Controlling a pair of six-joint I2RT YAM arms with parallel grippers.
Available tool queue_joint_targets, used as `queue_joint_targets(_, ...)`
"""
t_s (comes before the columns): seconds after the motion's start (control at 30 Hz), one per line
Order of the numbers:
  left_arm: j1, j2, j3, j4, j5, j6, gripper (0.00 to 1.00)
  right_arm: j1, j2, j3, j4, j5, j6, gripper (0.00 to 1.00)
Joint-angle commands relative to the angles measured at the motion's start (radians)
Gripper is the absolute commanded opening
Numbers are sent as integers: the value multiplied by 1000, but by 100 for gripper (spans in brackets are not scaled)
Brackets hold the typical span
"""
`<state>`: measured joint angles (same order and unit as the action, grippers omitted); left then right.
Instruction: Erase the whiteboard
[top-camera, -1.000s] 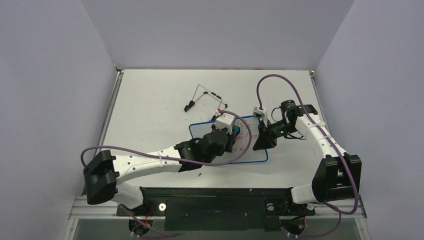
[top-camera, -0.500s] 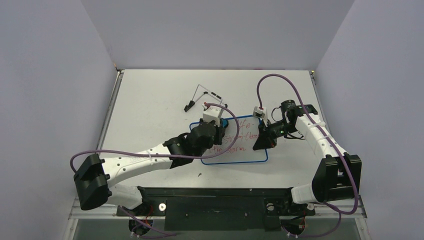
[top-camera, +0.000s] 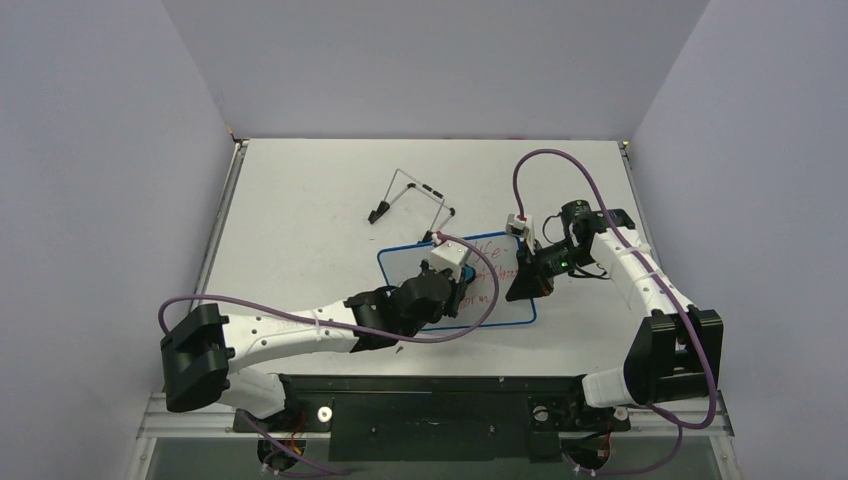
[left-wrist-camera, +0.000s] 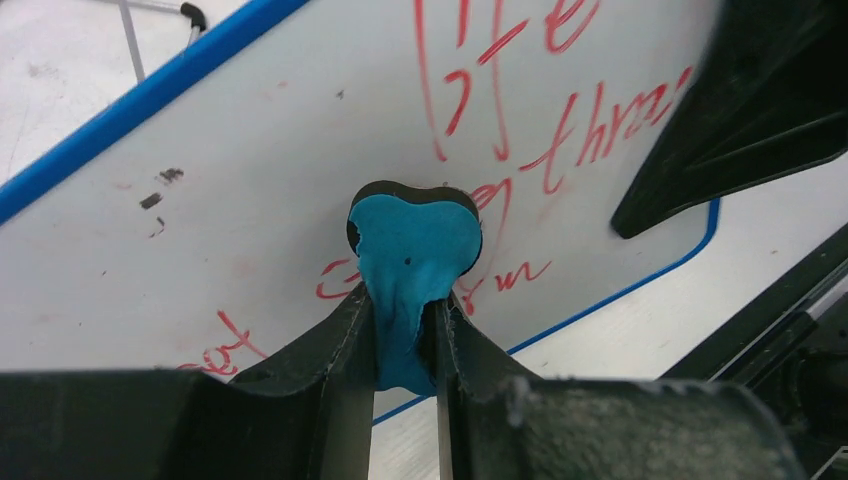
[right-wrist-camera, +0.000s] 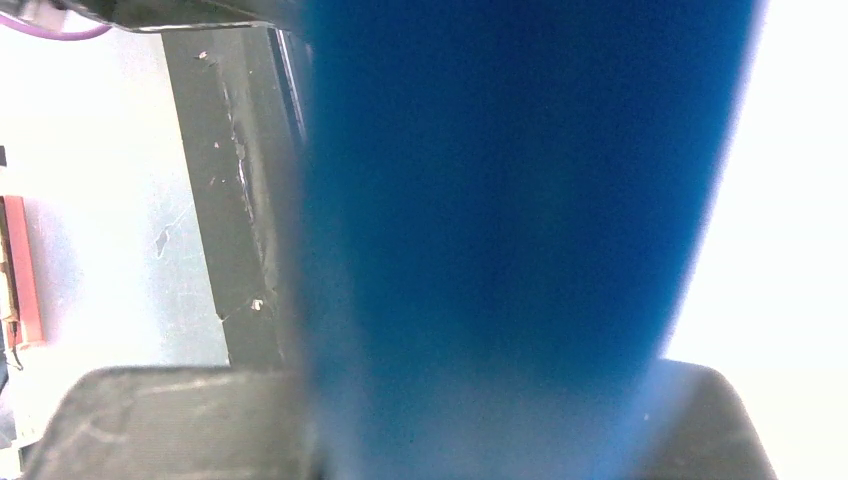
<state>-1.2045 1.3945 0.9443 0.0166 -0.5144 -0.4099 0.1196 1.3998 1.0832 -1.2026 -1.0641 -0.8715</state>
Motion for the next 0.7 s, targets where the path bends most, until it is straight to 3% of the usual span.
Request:
queue_joint_targets(0.0, 15, -16, -29, 53, -32, -17, 0, 9, -10, 35, -7, -42, -38, 0)
queue_joint_targets(0.27, 113, -121, -101, 74, -6, 15, 0, 9, -9, 36, -7, -40, -38, 0)
queue_joint_targets(0.67, -12, -38, -78, 156, 5, 57, 0, 10, -5, 37, -5, -35, -37, 0)
